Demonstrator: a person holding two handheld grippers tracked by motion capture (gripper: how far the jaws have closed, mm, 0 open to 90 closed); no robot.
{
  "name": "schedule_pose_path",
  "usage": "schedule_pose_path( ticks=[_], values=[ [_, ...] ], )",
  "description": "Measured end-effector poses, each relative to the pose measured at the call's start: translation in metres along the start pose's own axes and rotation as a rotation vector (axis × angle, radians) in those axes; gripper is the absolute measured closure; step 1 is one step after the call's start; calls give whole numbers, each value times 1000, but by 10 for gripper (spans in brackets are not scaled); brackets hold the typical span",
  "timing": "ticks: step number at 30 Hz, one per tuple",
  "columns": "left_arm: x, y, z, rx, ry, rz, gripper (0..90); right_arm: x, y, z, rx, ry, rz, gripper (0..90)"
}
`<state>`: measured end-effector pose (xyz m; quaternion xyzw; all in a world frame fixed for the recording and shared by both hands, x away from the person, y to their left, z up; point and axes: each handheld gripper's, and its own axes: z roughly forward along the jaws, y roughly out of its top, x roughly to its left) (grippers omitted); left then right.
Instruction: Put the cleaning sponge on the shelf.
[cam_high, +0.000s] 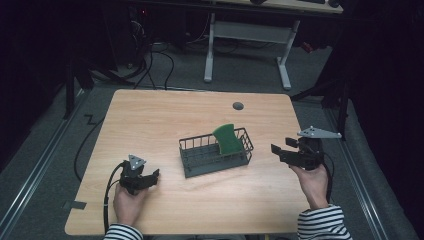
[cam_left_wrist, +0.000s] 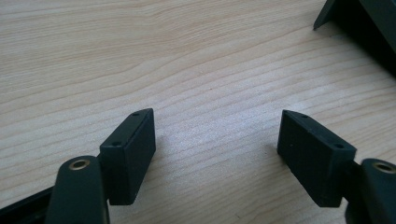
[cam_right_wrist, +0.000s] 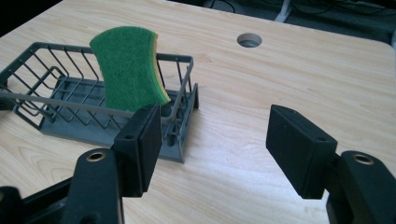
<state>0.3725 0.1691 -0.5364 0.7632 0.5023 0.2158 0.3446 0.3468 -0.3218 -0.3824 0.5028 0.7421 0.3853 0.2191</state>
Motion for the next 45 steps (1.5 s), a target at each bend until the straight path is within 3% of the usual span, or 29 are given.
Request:
schedule_pose_path(
  ticks=[17,31,45],
  values=[
    [0,0,0,0,0,0,284,-10,-39,-11,-32,3,63,365],
    [0,0,0,0,0,0,284,-14,-69,3,-23,18,102,377],
    [0,0,0,-1,1,-1,284,-12,-87,23,1,24,107,380]
  ],
)
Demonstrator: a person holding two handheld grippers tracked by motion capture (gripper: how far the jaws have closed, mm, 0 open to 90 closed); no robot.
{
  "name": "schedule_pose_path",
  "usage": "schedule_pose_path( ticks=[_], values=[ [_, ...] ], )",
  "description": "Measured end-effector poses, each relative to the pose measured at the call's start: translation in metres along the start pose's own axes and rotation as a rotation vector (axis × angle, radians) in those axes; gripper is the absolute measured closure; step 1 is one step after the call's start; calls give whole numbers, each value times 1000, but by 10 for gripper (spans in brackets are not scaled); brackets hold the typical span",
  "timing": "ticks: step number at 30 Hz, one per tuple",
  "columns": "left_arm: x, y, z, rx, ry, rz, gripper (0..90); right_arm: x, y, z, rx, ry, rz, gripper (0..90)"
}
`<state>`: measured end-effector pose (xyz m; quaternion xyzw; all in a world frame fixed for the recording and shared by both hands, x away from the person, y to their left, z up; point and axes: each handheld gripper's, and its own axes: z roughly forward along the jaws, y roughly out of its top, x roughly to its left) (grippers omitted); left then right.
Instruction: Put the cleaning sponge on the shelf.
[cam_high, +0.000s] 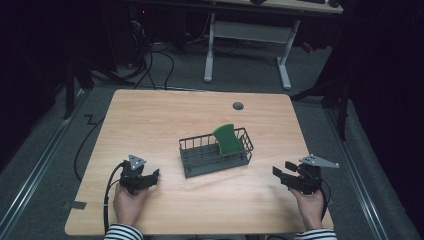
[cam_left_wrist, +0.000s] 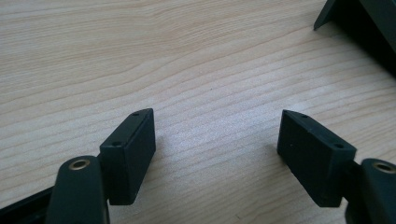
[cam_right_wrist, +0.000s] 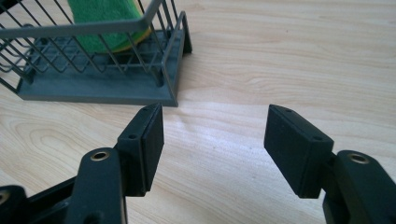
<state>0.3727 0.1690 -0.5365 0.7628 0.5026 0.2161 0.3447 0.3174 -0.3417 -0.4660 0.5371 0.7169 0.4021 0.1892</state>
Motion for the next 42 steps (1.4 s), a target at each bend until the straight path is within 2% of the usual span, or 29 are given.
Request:
schedule_pose_path(
  ticks=[19,21,29,33,42],
  values=[
    [0,0,0,0,0,1,284,-7,-20,27,43,-16,33,388],
    [0,0,0,0,0,1,284,-7,-21,30,57,-37,25,389],
    [0,0,0,1,0,1,284,-10,-25,39,72,-63,23,390],
    [0,0,0,1,0,2,284,-11,-27,44,94,-107,5,390],
    [0,0,0,2,1,2,284,-12,-31,54,113,-160,-24,388]
  ],
)
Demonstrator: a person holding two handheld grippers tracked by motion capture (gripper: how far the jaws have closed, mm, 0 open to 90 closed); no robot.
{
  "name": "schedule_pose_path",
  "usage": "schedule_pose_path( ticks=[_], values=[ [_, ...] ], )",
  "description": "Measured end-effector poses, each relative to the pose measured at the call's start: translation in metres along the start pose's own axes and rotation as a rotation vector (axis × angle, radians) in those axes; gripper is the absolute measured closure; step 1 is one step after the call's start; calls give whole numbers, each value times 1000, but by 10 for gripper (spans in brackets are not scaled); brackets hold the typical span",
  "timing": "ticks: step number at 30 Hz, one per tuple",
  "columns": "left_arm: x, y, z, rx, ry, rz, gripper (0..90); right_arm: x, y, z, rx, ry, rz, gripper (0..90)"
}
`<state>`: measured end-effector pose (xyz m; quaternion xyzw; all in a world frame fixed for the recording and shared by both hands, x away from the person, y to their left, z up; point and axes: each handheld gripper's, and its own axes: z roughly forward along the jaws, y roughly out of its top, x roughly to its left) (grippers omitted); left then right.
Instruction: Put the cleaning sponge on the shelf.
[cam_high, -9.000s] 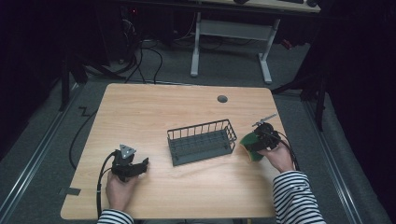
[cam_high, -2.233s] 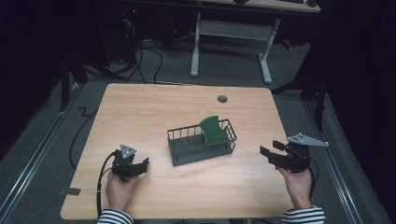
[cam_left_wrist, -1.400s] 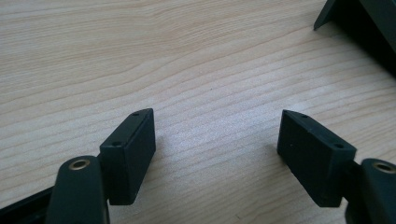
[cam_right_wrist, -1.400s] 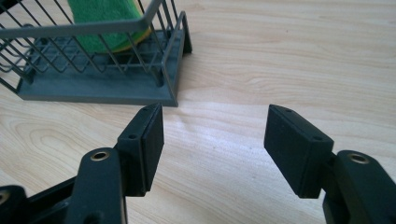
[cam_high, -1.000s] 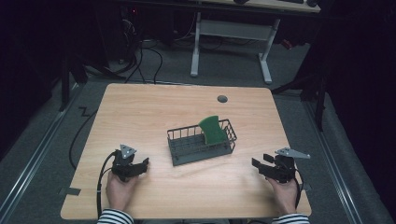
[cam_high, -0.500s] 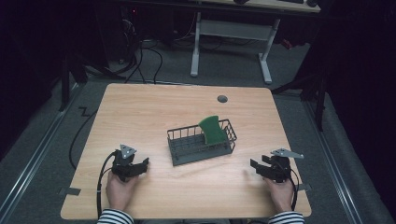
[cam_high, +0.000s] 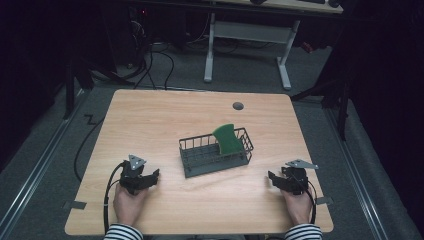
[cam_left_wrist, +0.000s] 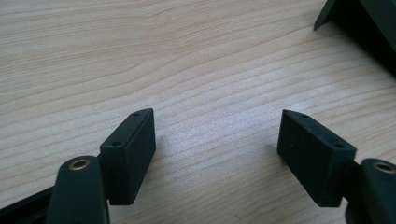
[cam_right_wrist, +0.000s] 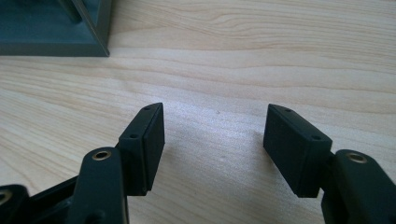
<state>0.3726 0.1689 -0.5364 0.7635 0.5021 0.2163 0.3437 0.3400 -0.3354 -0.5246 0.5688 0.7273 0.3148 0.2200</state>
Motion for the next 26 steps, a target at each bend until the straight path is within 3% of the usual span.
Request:
schedule_pose_path(
  ticks=[10,12,26],
  values=[
    [0,0,0,0,1,0,284,3,-1,4,-9,-46,-35,364],
    [0,0,0,0,1,1,284,2,-4,4,-28,-48,-33,351],
    [0,0,0,0,0,0,284,2,-4,4,-25,-56,-25,331]
  ],
)
